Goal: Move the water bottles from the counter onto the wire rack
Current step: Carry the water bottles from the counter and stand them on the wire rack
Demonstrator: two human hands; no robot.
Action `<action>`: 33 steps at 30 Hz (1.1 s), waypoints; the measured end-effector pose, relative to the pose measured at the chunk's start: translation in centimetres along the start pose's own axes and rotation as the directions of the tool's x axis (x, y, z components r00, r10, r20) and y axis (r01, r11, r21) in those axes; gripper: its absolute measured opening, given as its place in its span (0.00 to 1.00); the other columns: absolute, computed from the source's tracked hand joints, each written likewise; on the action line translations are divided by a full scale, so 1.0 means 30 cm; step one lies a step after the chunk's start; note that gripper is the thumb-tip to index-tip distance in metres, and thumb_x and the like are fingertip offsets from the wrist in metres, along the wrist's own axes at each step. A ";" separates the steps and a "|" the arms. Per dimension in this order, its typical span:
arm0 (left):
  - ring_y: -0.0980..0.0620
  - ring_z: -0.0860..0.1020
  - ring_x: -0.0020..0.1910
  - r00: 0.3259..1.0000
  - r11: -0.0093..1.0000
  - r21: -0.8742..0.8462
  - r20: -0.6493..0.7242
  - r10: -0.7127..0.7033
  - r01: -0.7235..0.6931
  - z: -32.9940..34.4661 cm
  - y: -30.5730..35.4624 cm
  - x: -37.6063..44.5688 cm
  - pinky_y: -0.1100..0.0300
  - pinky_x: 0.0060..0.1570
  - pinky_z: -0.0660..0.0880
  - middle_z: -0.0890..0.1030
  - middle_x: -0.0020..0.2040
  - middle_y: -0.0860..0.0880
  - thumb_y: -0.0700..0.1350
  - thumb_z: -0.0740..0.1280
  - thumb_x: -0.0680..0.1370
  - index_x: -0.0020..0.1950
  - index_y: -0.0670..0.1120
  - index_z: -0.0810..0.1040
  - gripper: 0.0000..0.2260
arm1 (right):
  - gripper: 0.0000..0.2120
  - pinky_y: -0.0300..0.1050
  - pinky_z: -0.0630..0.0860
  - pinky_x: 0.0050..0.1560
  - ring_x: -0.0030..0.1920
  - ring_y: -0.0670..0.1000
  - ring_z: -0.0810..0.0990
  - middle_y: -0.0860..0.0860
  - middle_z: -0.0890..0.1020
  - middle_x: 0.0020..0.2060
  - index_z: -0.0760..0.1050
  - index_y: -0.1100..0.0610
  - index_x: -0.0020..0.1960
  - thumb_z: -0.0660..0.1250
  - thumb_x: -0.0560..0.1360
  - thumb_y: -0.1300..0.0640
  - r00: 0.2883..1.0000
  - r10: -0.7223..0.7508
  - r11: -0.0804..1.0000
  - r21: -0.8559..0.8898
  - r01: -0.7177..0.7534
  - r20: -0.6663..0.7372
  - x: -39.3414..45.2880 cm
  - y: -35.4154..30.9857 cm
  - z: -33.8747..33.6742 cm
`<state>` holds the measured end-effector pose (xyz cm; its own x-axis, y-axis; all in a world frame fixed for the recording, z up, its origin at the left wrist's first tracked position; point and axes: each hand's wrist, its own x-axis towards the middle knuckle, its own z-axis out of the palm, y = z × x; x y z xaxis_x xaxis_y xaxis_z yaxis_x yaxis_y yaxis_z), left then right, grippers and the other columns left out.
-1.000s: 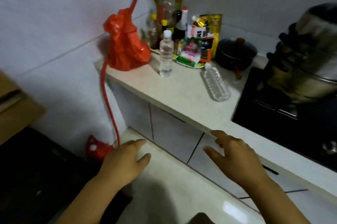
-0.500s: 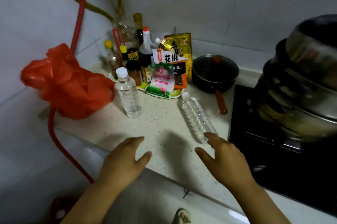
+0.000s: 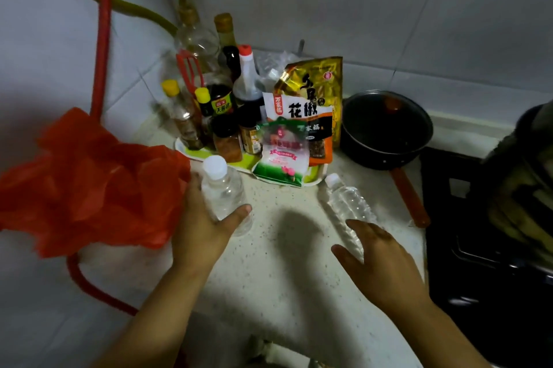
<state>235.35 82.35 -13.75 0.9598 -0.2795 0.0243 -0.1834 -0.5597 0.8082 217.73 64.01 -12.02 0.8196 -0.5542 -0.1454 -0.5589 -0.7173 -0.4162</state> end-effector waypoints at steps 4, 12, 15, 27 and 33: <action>0.45 0.73 0.61 0.993 0.988 -0.154 -0.114 -0.009 -0.008 0.053 -0.017 0.053 0.45 0.61 0.73 0.74 0.63 0.48 0.48 0.80 0.60 0.65 0.47 0.65 0.38 | 0.26 0.44 0.72 0.57 0.62 0.51 0.74 0.49 0.76 0.64 0.67 0.49 0.68 0.63 0.73 0.41 0.999 0.049 0.999 -0.007 -0.049 -0.021 0.039 0.003 0.019; 0.49 0.79 0.48 0.986 0.984 -0.118 0.075 0.146 -0.137 0.106 0.027 0.094 0.53 0.48 0.75 0.78 0.49 0.55 0.49 0.79 0.60 0.57 0.53 0.69 0.30 | 0.29 0.47 0.70 0.61 0.66 0.53 0.69 0.52 0.71 0.67 0.63 0.54 0.70 0.65 0.73 0.44 0.989 0.144 0.989 -0.033 -0.145 -0.039 0.122 0.106 0.097; 0.53 0.79 0.46 0.971 0.985 -0.090 0.175 0.161 -0.147 0.117 0.067 0.066 0.57 0.45 0.75 0.77 0.48 0.62 0.58 0.75 0.57 0.54 0.60 0.66 0.30 | 0.32 0.48 0.68 0.63 0.67 0.55 0.66 0.53 0.67 0.69 0.56 0.54 0.73 0.64 0.73 0.46 0.984 0.180 0.982 -0.048 -0.180 -0.012 0.167 0.144 0.134; 0.58 0.80 0.45 0.944 0.980 -0.035 0.263 0.197 -0.195 0.082 0.091 0.030 0.61 0.42 0.75 0.80 0.47 0.60 0.59 0.75 0.56 0.54 0.59 0.67 0.30 | 0.42 0.53 0.74 0.54 0.59 0.58 0.73 0.58 0.72 0.62 0.52 0.55 0.71 0.71 0.66 0.48 0.952 0.304 0.948 -0.104 -0.301 0.022 0.266 0.188 0.199; 0.69 0.77 0.45 0.911 0.971 -0.091 0.336 0.240 -0.222 0.055 0.108 0.053 0.69 0.38 0.71 0.79 0.45 0.64 0.58 0.76 0.57 0.54 0.58 0.68 0.30 | 0.42 0.47 0.75 0.45 0.54 0.55 0.77 0.55 0.76 0.60 0.56 0.52 0.70 0.74 0.63 0.47 0.942 0.327 0.944 0.083 -0.321 -0.076 0.183 0.140 0.166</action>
<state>235.92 78.80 -12.07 0.7592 -0.6506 0.0182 -0.3715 -0.4103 0.8328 220.52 60.05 -19.05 0.5797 -0.7887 -0.2048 -0.7797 -0.4638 -0.4207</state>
